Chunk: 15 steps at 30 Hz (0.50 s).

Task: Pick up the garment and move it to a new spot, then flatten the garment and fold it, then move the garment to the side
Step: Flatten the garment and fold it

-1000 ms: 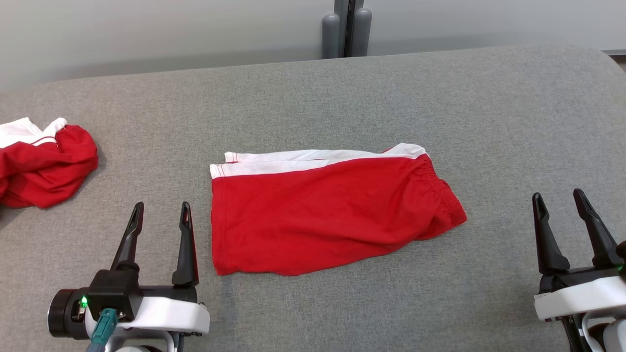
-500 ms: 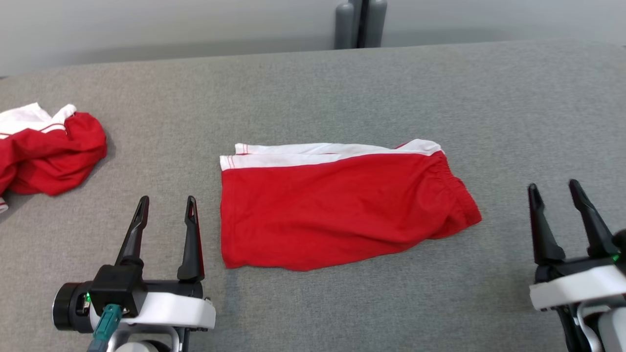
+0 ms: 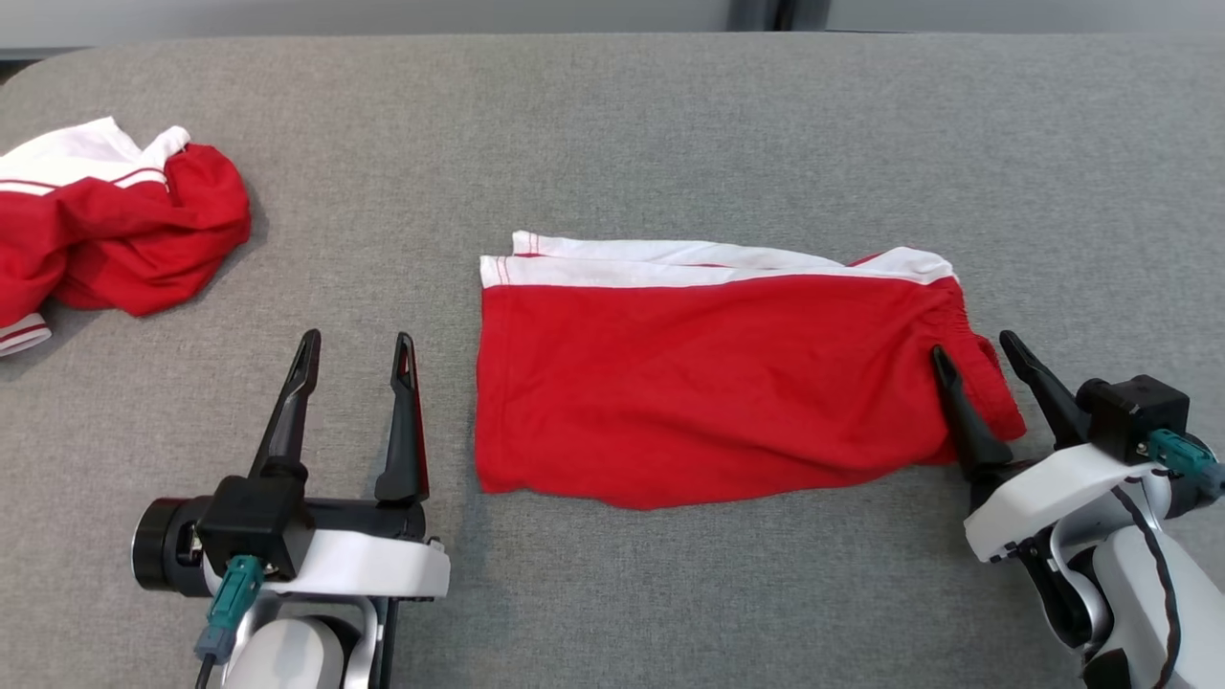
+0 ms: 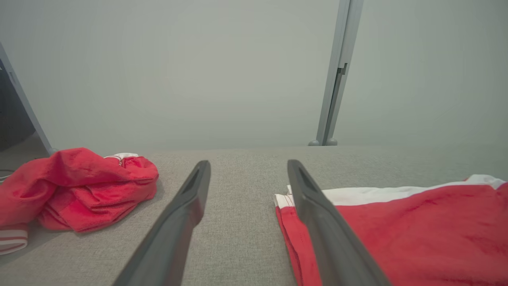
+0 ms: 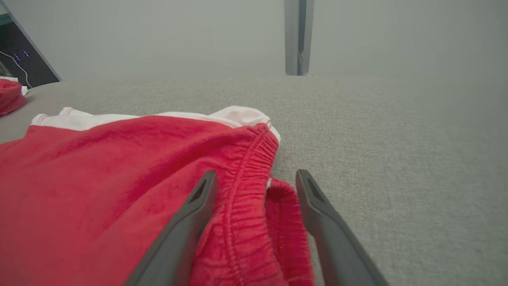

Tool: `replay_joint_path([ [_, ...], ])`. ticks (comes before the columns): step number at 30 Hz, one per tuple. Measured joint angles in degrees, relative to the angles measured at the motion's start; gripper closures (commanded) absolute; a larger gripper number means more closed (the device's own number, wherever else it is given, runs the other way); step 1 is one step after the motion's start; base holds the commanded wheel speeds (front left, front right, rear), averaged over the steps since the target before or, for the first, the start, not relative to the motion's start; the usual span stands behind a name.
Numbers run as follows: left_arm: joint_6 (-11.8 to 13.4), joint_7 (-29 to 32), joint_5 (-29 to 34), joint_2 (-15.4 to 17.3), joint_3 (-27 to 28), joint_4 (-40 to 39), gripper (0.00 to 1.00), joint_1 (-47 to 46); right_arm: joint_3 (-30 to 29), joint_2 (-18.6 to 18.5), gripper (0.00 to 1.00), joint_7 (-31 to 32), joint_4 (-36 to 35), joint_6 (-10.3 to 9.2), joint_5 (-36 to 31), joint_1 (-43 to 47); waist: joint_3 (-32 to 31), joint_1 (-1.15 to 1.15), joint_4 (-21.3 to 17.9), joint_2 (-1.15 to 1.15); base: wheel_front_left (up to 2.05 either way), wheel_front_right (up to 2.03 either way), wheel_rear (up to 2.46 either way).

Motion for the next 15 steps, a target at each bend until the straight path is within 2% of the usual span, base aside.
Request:
replay_joint_path([
  [8,-0.43,-0.83,0.00,-0.37,-0.57,0.73,0.00,-1.72,1.05,-0.87,0.00,0.47,7.37,0.00,2.96,-1.83,1.54,0.00,1.37,0.00,0.00,0.00,0.00],
  [13,-0.43,-1.23,0.00,-0.44,-0.76,1.15,0.00,-1.86,1.87,-0.82,0.00,0.97,8.82,0.01,5.70,-2.56,1.92,0.00,1.23,0.00,0.00,0.00,0.00],
  [14,-0.43,-1.26,0.00,-0.44,-0.78,1.20,0.00,-1.93,2.15,-0.83,0.03,1.18,9.00,0.02,6.31,-2.70,1.93,0.00,1.11,0.00,0.00,0.00,0.00],
  [15,-0.43,-1.27,0.00,-0.41,-0.80,1.27,0.00,-1.96,2.52,-0.81,0.50,1.30,9.05,0.01,7.17,-2.76,1.94,0.00,0.98,0.00,0.00,0.00,0.00],
])
